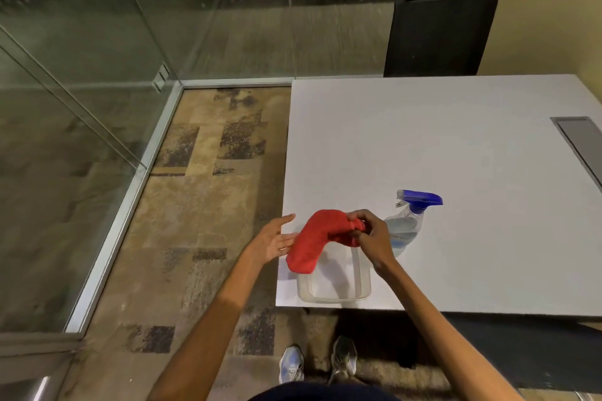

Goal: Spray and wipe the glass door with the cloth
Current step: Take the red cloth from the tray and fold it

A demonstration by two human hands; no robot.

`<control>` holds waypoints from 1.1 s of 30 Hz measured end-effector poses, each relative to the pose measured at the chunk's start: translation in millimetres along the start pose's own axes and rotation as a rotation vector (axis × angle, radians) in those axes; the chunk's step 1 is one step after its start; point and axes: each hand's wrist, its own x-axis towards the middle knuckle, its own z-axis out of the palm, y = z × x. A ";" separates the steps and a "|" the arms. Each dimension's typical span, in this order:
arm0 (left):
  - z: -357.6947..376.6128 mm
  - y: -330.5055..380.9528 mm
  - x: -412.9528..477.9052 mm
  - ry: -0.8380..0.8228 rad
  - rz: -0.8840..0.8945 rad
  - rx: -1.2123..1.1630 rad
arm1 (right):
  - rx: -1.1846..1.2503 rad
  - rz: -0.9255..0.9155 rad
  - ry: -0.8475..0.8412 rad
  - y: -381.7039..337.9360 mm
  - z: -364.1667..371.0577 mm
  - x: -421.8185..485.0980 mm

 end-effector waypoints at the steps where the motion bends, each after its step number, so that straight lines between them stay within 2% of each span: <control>1: -3.6 0.3 0.0 -0.013 -0.021 0.001 | 0.053 0.013 -0.012 -2.8 2.2 0.5; 8: 2.0 -28.3 1.9 -0.148 -0.093 0.054 | 0.182 0.017 -0.081 -21.2 25.2 4.7; 12: 9.2 -39.8 1.4 -0.117 -0.079 -0.050 | 0.271 0.042 -0.050 -28.1 28.9 11.4; 16: 11.8 -40.0 0.9 -0.100 0.012 -0.296 | 0.315 0.097 -0.033 -28.9 24.0 19.1; 18: 11.0 -37.1 -0.9 -0.003 0.085 -0.279 | 0.299 0.109 -0.026 -27.5 20.1 22.1; 20: 9.1 -36.4 -0.6 0.153 0.144 -0.116 | 0.259 0.110 -0.034 -24.0 16.8 24.5; 25: 18.2 -34.4 -6.5 0.681 0.502 0.251 | 0.201 0.121 -0.094 -19.0 16.1 21.0; 27: 22.9 -31.1 -14.4 0.715 0.607 0.187 | 0.209 0.182 -0.142 -17.5 17.4 21.3; 29: 21.2 -25.4 -19.4 0.653 0.657 0.077 | 0.252 0.288 -0.228 -20.5 18.0 20.6; 33: 13.1 -23.7 -31.8 0.598 0.769 0.073 | 0.403 0.410 -0.375 -28.3 23.5 21.5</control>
